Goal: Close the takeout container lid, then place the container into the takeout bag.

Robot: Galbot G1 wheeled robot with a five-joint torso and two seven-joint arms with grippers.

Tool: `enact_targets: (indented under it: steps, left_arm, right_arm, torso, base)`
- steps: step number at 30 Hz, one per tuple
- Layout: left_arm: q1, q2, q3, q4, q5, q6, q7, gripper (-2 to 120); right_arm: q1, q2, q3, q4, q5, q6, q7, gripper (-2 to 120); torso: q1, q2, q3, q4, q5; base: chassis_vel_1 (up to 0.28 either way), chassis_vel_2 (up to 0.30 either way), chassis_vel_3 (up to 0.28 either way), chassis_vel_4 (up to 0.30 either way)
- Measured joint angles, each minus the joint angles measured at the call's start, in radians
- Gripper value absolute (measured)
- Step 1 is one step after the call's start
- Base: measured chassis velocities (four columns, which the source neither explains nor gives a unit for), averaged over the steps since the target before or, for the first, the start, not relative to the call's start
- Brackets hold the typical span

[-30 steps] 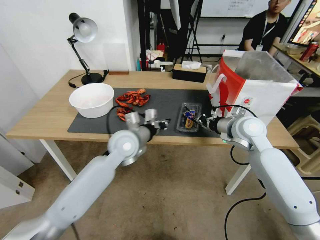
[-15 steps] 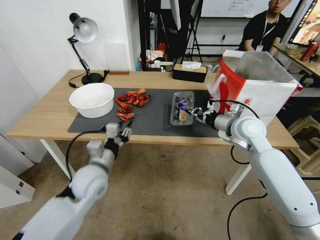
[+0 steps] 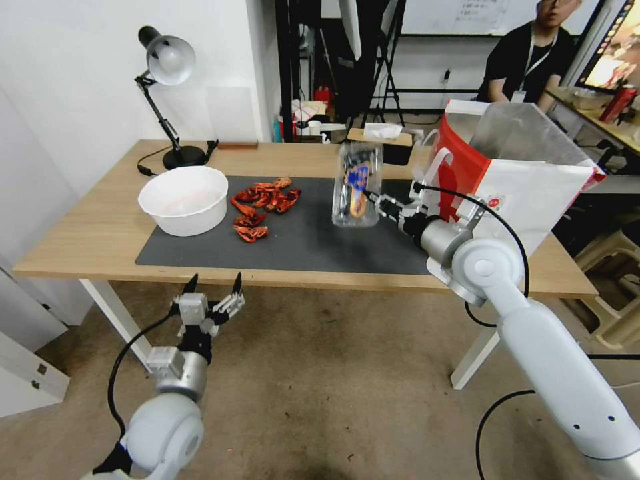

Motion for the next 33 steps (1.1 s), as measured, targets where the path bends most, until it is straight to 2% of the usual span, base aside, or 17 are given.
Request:
enact_targets:
  steps: [1, 3, 7, 10, 14, 18, 22, 33]
  left_arm:
    - [0.000, 0.000, 0.000, 0.000, 0.000, 0.000, 0.000, 99]
    - [0.008, -0.009, 0.000, 0.012, 0.001, -0.013, 0.009, 100]
    - [0.013, -0.012, -0.001, 0.023, 0.006, -0.025, 0.018, 100]
    - [0.021, -0.014, -0.005, 0.035, 0.009, -0.034, 0.026, 100]
    - [0.024, -0.014, -0.010, 0.041, 0.007, -0.040, 0.030, 100]
    - [0.028, -0.010, -0.016, 0.045, -0.008, -0.046, 0.039, 100]
    - [0.028, -0.016, -0.017, 0.049, -0.009, -0.049, 0.044, 100]
    - [0.043, -0.032, -0.008, 0.056, 0.003, -0.061, 0.057, 100]
  right_arm:
    - [0.000, 0.000, 0.000, 0.000, 0.000, 0.000, 0.000, 0]
    - [0.031, -0.010, -0.008, 0.013, -0.098, 0.079, -0.019, 0]
    - [0.064, -0.026, -0.005, 0.022, -0.167, 0.121, 0.002, 0]
    - [0.107, -0.064, 0.031, 0.033, -0.253, 0.157, 0.072, 0]
    - [0.126, -0.091, 0.063, 0.034, -0.289, 0.158, 0.131, 0]
    - [0.158, -0.173, 0.129, 0.022, -0.346, 0.149, 0.220, 0]
    - [0.155, -0.207, 0.151, 0.006, -0.370, 0.118, 0.262, 0]
    - [0.110, -0.216, 0.174, 0.015, -0.345, 0.067, 0.325, 0]
  torso:
    - [0.000, 0.000, 0.000, 0.0000, 0.0000]
    - [0.000, 0.000, 0.000, 0.0000, 0.0001]
    - [0.000, 0.000, 0.000, 0.0000, -0.0002]
    - [0.000, 0.000, 0.000, 0.0001, 0.0000]
    - [0.000, 0.000, 0.000, -0.0002, 0.0002]
    - [0.000, 0.000, 0.000, -0.0002, 0.0001]
    - [0.000, 0.000, 0.000, -0.0001, 0.0001]
    - [0.000, 0.000, 0.000, 0.0000, 0.0000]
  base:
    - [0.000, 0.000, 0.000, 0.000]
    - [0.000, 0.000, 0.000, 0.000]
    - [0.000, 0.000, 0.000, 0.000]
    - [0.000, 0.000, 0.000, 0.000]
    - [0.000, 0.000, 0.000, 0.000]
    - [0.000, 0.000, 0.000, 0.000]
    - [0.000, 0.000, 0.000, 0.000]
    - [0.000, 0.000, 0.000, 0.000]
